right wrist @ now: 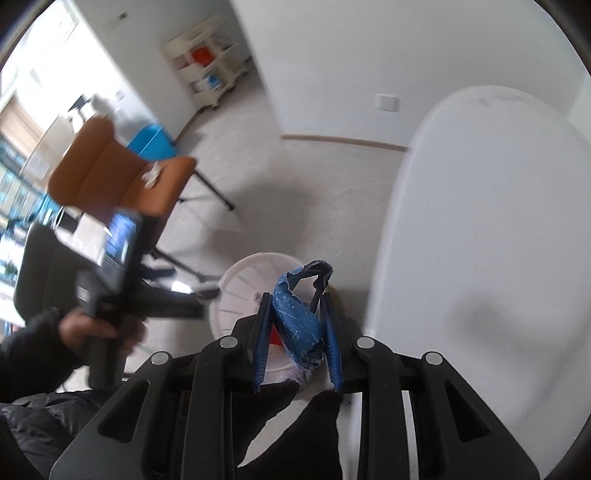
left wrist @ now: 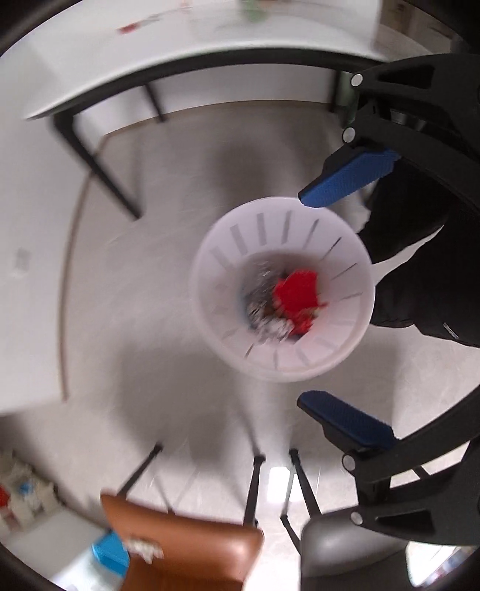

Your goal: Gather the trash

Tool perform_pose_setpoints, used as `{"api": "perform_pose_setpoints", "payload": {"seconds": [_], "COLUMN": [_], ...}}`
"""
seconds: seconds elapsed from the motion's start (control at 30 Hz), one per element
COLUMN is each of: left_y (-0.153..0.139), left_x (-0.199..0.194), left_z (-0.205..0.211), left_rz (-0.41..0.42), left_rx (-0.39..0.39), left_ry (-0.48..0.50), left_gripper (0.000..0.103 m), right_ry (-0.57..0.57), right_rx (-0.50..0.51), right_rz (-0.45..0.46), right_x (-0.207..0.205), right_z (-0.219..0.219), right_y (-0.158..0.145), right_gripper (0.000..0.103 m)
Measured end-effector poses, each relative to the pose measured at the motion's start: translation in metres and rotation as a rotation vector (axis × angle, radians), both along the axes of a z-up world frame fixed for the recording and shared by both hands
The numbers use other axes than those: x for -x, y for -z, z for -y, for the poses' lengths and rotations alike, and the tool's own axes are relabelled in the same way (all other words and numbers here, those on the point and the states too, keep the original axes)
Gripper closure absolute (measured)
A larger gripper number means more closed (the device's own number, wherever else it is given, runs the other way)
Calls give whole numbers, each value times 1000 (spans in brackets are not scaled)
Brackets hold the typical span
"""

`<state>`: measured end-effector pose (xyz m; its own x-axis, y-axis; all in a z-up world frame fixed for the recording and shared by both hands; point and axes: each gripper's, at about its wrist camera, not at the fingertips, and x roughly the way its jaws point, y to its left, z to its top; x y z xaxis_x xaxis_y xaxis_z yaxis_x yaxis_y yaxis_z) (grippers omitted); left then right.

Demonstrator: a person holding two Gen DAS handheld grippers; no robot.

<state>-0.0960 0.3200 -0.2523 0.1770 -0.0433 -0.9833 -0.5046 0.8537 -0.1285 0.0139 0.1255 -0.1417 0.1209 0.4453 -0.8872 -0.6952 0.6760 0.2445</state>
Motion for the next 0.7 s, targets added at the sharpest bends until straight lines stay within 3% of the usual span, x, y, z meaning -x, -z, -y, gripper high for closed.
{"api": "perform_pose_setpoints", "payload": {"seconds": [0.17, 0.23, 0.27, 0.33, 0.37, 0.5, 0.6, 0.7], "left_y": [-48, -61, -67, -75, -77, -79, -86, -102], "left_x": [27, 36, 40, 46, 49, 55, 57, 58], "left_z": [-38, -46, -48, -53, -53, -51, -45, -38], "left_rz": [54, 67, 65, 75, 82, 97, 109, 145], "left_rx": [-107, -135, -150, -157, -152, -126, -154, -170], "left_ry": [-96, -116, -124, -144, -153, -182, -196, -231], "left_gripper": [8, 8, 8, 8, 8, 8, 8, 8], "right_ry": [-128, -188, -207, -223, -217, -187, -190, -215], "right_rx": [3, 39, 54, 74, 97, 193, 226, 180], "right_rz": [-65, -86, -102, -158, -205, -304, -261, -186], "right_x": [12, 19, 22, 26, 26, 27, 29, 24], "right_z": [-52, -75, -84, -96, -103, -114, -114, -107], "right_y": [44, 76, 92, 121, 143, 186, 178, 134], "right_gripper": [74, 71, 67, 28, 20, 10, 4, 3]}}
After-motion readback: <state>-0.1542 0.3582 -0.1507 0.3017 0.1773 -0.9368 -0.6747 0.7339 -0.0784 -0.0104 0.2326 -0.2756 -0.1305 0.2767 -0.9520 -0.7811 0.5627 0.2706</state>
